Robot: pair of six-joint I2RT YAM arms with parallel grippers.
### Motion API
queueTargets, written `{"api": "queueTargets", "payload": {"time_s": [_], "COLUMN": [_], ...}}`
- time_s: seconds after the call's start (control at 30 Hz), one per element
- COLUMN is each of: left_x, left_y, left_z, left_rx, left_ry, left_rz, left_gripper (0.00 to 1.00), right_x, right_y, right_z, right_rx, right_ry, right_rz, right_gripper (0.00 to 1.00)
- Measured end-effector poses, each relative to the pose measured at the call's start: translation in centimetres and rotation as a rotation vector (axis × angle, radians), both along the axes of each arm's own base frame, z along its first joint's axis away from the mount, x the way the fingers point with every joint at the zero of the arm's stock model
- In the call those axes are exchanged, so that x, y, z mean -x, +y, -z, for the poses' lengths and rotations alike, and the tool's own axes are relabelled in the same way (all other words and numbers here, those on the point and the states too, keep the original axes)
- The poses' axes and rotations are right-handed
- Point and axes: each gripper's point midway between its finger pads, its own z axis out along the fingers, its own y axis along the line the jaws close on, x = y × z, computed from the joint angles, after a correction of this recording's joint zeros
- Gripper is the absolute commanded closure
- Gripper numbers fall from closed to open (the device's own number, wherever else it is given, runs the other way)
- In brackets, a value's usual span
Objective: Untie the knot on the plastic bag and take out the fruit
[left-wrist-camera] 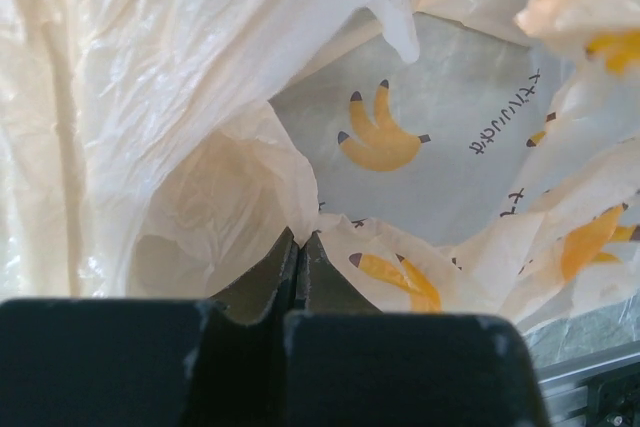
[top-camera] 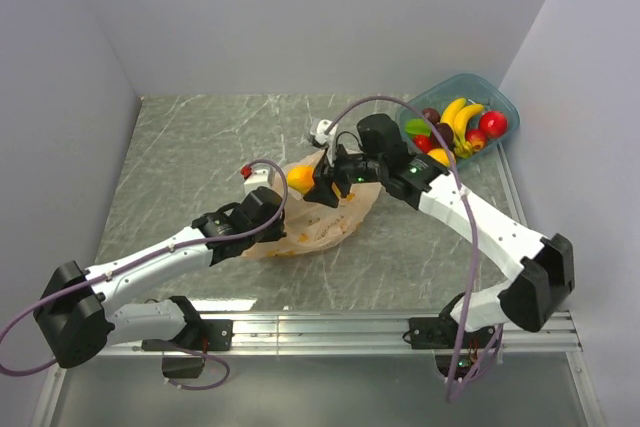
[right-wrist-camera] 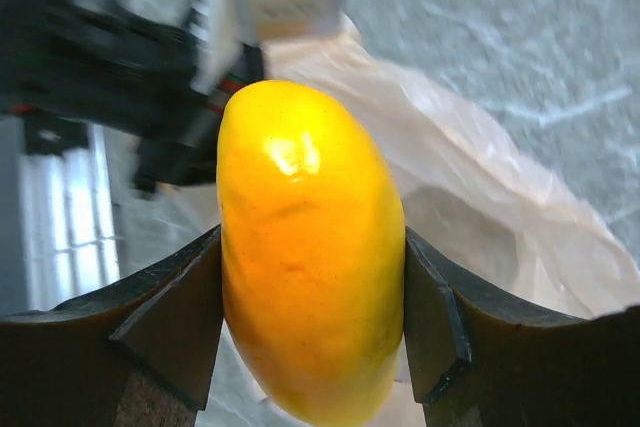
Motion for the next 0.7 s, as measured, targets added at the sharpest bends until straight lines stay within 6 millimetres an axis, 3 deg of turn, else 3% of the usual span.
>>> {"api": "queueTargets", "payload": {"time_s": [0.13,0.27,0.43,0.6,0.7], "left_x": [0.0,0.5,1.2,1.6,1.6], "left_y": [0.0,0.5,1.2,1.6,1.7], "left_z": [0.2,1.3,1.8,1.3,1.3], "left_rx": [0.0,-0.014,-0.004,0.02,0.022], "left_ry": [0.001,0.017,0.023,0.005,0.003], "left_rz": [-0.001,-0.003,-0.015,-0.017,-0.017], "left_gripper": [0.99,0.99,0.99,0.99,1.0], "right_x": [1.0,-1.4,-9.7,-17.4,-20.8], "right_y": [-0.1,-2.8,-11.0,-20.9,-26.6], "right_z": [-3.8,-7.3,-10.3,-9.7,-7.8], "right_rx": [-0.121,-0.253,-0.326,-0.294,-0.267], "right_ry": [-0.016,-0.055,-0.148,-0.167,-0.145], "right_rz": [-0.022,0.119,0.61,1.108,1.356], "right_gripper": [1.0,1.0,1.0,0.98,0.94]}}
